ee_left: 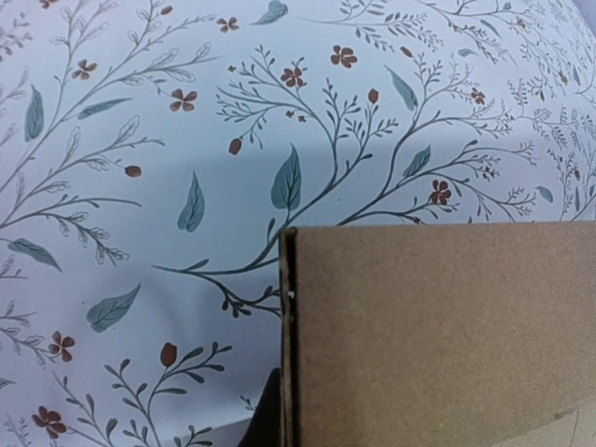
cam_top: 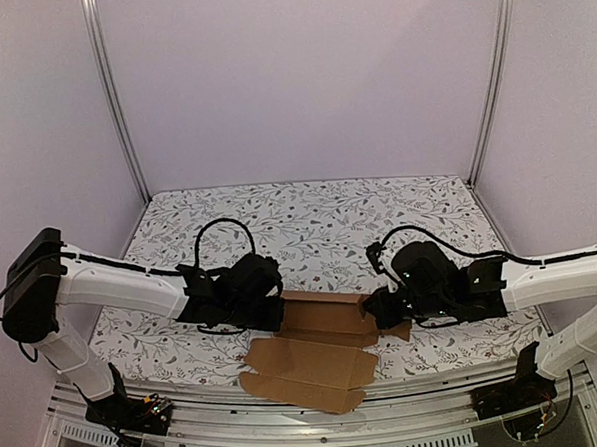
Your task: Fold the paper box
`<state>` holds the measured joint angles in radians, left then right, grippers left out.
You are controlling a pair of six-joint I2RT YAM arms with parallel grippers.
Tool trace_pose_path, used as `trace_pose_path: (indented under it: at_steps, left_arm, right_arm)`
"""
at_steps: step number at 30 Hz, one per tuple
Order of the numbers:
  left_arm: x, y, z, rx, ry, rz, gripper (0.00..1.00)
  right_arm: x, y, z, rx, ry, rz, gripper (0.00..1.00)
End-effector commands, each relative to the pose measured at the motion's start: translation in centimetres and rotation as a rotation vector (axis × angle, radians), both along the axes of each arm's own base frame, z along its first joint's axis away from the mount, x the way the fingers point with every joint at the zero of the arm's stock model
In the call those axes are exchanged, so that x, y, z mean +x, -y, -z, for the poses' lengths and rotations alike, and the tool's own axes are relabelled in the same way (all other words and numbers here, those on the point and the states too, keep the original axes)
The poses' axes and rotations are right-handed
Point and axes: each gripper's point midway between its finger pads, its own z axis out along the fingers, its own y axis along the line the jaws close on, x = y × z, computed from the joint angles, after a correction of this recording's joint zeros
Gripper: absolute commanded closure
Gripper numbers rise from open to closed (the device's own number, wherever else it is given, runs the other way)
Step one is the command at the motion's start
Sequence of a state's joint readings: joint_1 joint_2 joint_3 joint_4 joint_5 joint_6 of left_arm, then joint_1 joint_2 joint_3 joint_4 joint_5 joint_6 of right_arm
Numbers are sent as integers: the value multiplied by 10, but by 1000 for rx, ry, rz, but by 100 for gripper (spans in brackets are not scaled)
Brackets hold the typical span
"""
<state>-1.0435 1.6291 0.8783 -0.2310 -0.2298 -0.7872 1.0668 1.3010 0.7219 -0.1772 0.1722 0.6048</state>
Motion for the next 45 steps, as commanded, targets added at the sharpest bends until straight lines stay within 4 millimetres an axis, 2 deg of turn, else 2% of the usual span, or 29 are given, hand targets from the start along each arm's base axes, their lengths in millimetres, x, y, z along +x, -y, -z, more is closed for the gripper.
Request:
trace_pose_path:
  at_steps: [1, 8, 19, 26, 40, 45]
  left_arm:
    - [2, 1, -11, -24, -5, -1, 100]
    - [-2, 5, -12, -43, -23, 11, 100]
    - [-10, 14, -21, -99, -40, 21, 100]
    - [-13, 17, -20, -105, -45, 26, 100]
    - [-1, 1, -24, -80, 8, -21, 100]
    - [6, -9, -28, -103, 26, -51, 100]
  right_arm:
    - [2, -16, -4, 85, -7, 11, 100]
    - [8, -25, -12, 153, 5, 41, 100]
    - [11, -35, -38, 268, 87, 89, 100]
    - [11, -32, -48, 317, 126, 108, 100]
    - [-6, -30, -46, 264, 107, 6, 100]
    - [-14, -24, -55, 230, 125, -54, 100]
